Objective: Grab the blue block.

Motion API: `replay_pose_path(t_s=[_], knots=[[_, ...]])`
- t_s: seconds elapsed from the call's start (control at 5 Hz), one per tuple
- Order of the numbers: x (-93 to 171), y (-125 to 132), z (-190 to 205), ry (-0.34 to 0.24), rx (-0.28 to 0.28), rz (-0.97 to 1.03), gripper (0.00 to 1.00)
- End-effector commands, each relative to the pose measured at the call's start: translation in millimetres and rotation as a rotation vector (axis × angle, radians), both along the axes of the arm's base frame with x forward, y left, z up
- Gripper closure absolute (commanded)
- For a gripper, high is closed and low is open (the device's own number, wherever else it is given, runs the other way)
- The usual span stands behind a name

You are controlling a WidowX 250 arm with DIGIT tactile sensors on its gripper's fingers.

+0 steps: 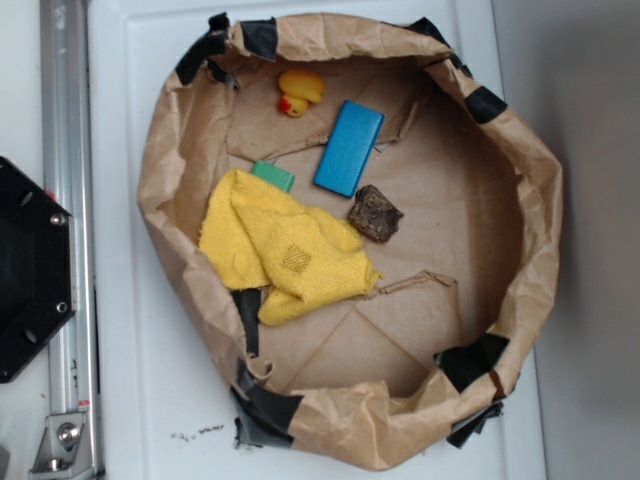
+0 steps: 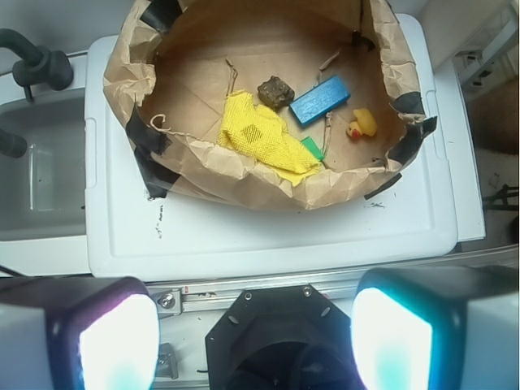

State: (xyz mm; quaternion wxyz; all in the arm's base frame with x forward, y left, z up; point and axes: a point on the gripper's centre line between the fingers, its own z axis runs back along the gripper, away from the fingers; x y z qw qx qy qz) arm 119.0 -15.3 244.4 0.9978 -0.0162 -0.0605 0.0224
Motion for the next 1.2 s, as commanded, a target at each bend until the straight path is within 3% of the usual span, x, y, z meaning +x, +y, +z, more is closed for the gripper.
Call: replay_pose_path(t_s=[0.0,0.2,0.6,0.8,1.0], knots=[[0.0,0.0,0.0,0.000,0.000,0.000,0.00],[49.7,21.5,-38.0,0.047,0.026,0.220,0.00],[141.1,71.2,-108.2,0.046,-0.007,0.526,0.00],[160.0,81.5,-132.2,0.027,-0.031,0.644,0.00],[174.7,81.8,-164.2,0.088,-0.097,0.811,0.00]])
